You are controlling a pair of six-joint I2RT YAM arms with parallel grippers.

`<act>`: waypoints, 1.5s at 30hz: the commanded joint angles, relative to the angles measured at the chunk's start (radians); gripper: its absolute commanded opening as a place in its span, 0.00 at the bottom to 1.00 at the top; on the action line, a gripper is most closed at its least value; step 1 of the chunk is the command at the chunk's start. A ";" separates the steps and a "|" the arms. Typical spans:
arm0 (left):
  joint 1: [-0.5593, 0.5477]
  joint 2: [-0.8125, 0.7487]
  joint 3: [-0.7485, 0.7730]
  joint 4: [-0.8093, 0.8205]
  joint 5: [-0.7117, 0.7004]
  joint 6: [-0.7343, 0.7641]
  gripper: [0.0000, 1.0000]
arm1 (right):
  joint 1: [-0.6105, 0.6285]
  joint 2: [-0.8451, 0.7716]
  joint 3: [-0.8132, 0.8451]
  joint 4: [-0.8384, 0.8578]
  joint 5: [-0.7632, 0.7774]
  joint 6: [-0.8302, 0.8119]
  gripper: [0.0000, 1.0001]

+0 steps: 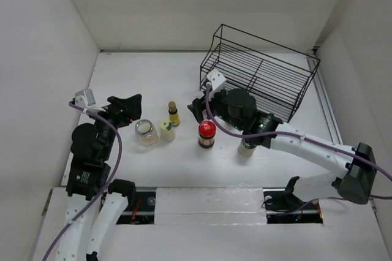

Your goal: Organize the condiment bottles

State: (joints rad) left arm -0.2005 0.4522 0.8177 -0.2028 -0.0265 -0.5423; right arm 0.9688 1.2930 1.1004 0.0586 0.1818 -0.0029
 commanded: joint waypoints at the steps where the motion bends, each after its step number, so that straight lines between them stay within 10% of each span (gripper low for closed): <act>1: 0.006 0.008 -0.015 0.059 0.037 0.039 0.82 | 0.001 0.035 0.062 0.037 -0.050 0.024 0.80; 5: 0.006 0.008 -0.015 0.059 0.017 0.048 0.76 | 0.001 0.083 0.094 0.037 -0.039 0.024 0.38; 6: 0.006 0.008 -0.005 0.059 0.017 0.048 0.74 | 0.001 0.103 0.110 0.037 -0.039 0.024 0.14; 9: 0.006 0.008 0.004 0.059 0.017 0.082 0.54 | 0.001 0.143 0.144 0.015 0.001 0.024 0.00; 13: 0.006 0.008 0.005 0.045 -0.026 0.091 0.14 | 0.001 0.227 0.226 -0.029 0.010 0.035 0.36; 15: 0.006 0.008 0.014 0.033 -0.044 0.091 0.14 | 0.001 0.275 0.236 -0.049 0.010 0.035 0.59; 20: -0.004 0.008 0.003 0.032 -0.072 0.091 0.42 | 0.001 0.357 0.294 -0.058 -0.019 0.047 0.74; 34: -0.004 0.019 -0.025 0.063 -0.043 0.110 0.47 | 0.001 0.620 0.464 -0.089 -0.021 0.066 0.71; 45: -0.004 0.019 -0.025 0.063 -0.033 0.110 0.48 | 0.001 0.684 0.503 -0.089 0.021 0.075 0.49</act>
State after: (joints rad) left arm -0.2008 0.4683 0.7952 -0.1909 -0.0750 -0.4480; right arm 0.9688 1.9747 1.5452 -0.0536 0.1799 0.0578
